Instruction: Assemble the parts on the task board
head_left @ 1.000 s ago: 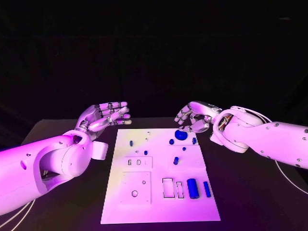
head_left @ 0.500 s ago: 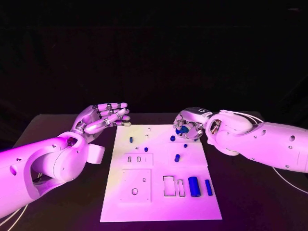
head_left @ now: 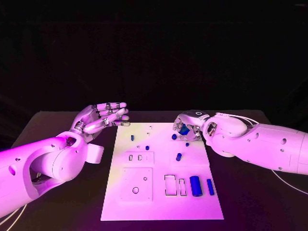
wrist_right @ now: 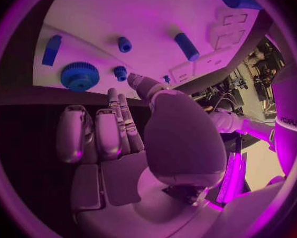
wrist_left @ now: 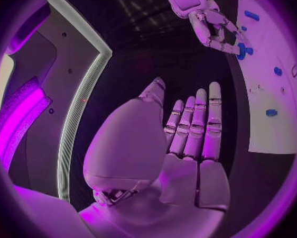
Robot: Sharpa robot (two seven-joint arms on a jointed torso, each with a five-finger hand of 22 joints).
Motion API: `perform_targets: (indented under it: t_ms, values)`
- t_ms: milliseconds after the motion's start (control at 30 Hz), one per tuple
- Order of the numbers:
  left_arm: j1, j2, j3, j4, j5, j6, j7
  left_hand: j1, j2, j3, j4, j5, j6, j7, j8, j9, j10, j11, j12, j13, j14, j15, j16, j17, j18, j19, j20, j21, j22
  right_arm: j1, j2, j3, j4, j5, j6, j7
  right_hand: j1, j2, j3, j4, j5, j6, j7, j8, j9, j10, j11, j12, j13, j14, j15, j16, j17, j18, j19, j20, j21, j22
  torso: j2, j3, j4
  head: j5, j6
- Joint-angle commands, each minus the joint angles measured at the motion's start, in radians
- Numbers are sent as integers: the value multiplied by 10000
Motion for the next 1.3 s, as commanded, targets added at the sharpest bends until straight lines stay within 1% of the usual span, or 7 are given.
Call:
perform_targets:
  t_ms: [33,200,500,567,633,767,1300]
  values:
    - [14,24,11,9,-60,190,56,50,5,27,-25,3,44,393,55,11,34,-8,-64,5,-2,-50,71,17,90,34,0,42,21,-44,92,1,-120,-277,68,-50,25,-2,-43,10,42,51,-12,46,14,-64,17,-20,20,327,16,77,10,-99,-24,59,-2,4,65,-11,67,-47,29]
    - [14,24,11,18,-58,192,52,50,5,27,-25,3,44,393,55,11,34,-8,-64,5,-2,-50,71,17,90,34,0,42,21,-74,188,1,-188,-276,-44,-81,68,60,-26,25,65,46,-2,44,23,-35,20,-2,32,326,20,117,43,-107,-4,65,34,60,124,-29,112,-101,26]
    - [14,58,11,-30,-46,195,36,32,20,32,-11,4,37,397,55,11,26,-5,-74,3,-9,-49,87,37,87,29,-2,62,32,-86,329,3,-329,-253,45,-144,108,179,49,80,58,56,17,49,46,57,25,20,52,313,26,162,45,-111,5,76,68,115,193,-69,175,-148,-79]
    - [14,58,11,-33,-42,198,32,29,27,37,-7,5,28,398,52,10,17,-3,-82,1,-13,-49,97,48,86,26,-4,73,38,-88,341,2,-355,-250,109,-160,126,216,94,98,61,85,13,64,61,112,19,28,59,312,24,189,60,-120,27,77,103,170,212,-63,164,-133,-57]
    - [13,64,11,-46,-35,199,28,29,27,37,-7,5,28,398,52,10,17,-3,-82,1,-13,-49,97,48,86,26,-4,73,38,-95,339,2,-362,-252,177,-185,139,233,128,109,60,114,8,82,75,163,11,36,66,310,19,206,65,-126,42,76,128,209,223,-61,166,-131,-96]
    - [12,76,10,-84,-6,201,25,28,37,43,-4,6,21,400,50,9,11,-1,-88,0,-17,-49,105,58,85,23,-5,83,44,-105,343,2,-376,-263,269,-220,244,270,428,115,390,238,-17,168,154,350,-19,25,80,297,-4,281,77,-152,101,59,236,379,247,-74,167,-162,-80]
    - [11,58,10,-140,25,172,10,39,70,71,-5,9,9,404,49,8,-1,1,-99,-2,-27,-48,129,85,84,18,-10,113,60,-110,327,3,-356,-333,161,-300,360,355,962,69,379,513,-124,441,413,879,-149,51,171,293,-109,406,88,-224,271,-28,496,790,301,-72,194,-172,-101]
